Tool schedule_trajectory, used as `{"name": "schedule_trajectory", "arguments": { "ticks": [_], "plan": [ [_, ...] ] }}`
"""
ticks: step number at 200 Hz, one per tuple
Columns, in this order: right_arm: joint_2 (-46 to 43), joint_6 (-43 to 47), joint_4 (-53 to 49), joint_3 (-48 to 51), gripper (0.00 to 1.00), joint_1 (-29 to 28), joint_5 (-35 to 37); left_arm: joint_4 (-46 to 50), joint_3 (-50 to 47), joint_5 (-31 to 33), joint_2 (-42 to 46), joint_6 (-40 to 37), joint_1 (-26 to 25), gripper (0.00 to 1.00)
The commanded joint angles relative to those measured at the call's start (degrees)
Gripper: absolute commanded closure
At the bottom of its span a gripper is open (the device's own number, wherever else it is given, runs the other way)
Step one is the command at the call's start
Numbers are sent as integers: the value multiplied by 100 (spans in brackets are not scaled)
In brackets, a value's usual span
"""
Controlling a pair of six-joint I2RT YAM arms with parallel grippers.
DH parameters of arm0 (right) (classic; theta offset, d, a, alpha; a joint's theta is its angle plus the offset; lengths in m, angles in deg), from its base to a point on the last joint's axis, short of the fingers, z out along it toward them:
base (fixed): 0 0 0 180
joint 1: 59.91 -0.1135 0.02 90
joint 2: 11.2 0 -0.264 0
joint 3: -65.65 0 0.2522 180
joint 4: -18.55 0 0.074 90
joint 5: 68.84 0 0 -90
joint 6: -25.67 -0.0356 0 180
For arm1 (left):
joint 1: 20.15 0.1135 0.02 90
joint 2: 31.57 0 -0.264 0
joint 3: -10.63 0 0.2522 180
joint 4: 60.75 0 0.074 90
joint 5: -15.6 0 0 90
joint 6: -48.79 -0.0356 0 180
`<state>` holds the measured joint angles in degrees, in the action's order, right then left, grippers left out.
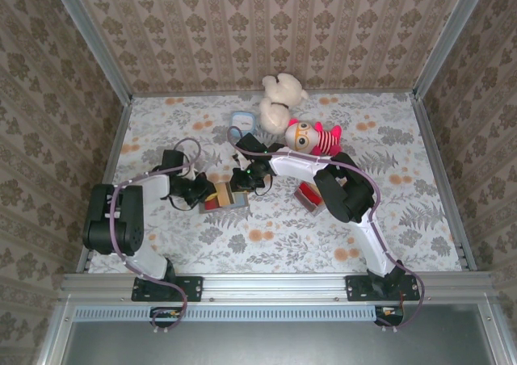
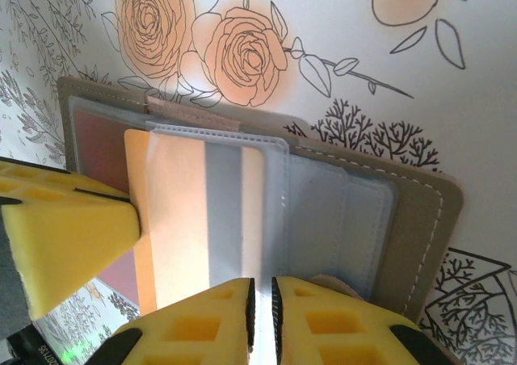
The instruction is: Take the credit cards out of the card holder
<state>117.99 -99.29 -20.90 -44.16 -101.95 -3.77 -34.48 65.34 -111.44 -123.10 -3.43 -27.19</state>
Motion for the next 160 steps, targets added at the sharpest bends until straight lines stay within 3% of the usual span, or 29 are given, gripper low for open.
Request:
{"name": "schedule_trajectory", "arguments": {
  "ticks": [1,70,99,160],
  "plan": [
    [174,-138,-147,129,82,46,-3,231,-143,146,172,-157,140,99],
    [-502,61,31,244,80,56,191,287,-193,109,300,-222,259,100],
    [-884,80,321,370,74,-3,199,304,-197,157,337,-228,270,100],
    [-210,-38,96,-89,73,-201,45,322,-210,153,371,-236,275,99]
  ]
}}
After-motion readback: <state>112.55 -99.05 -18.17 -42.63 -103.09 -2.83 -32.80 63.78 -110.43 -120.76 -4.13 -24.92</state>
